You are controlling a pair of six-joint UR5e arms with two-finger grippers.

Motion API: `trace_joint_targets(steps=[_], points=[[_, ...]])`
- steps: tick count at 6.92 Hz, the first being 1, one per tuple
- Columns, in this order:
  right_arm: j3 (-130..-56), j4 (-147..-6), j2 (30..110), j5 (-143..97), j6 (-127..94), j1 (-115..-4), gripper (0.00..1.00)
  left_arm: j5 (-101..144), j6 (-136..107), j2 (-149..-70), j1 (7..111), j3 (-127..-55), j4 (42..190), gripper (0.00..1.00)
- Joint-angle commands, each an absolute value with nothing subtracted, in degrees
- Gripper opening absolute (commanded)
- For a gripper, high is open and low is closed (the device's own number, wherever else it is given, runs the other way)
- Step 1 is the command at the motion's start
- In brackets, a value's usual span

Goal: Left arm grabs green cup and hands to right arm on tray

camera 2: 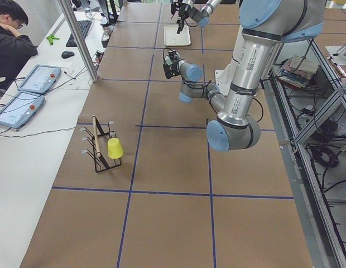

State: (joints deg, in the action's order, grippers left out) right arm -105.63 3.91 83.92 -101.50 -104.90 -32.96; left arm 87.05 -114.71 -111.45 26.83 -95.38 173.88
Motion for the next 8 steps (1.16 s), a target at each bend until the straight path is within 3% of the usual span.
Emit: trace_joint_targets(steps=[1, 3, 8], points=[[-105.6, 4.6, 80.4, -95.8, -107.9, -28.5, 1.00, 86.5, -116.1, -112.8, 26.5, -93.8, 174.3, 0.57], [-101.5, 4.6, 74.7, -85.5, -108.0, -22.6, 0.99, 85.1, -123.4, -113.7, 26.5, -93.5, 174.5, 0.57], [-93.7, 4.5, 67.3, -86.1, -110.2, -24.7, 0.98, 85.5, -123.7, -115.0, 26.2, -94.7, 174.6, 0.58]])
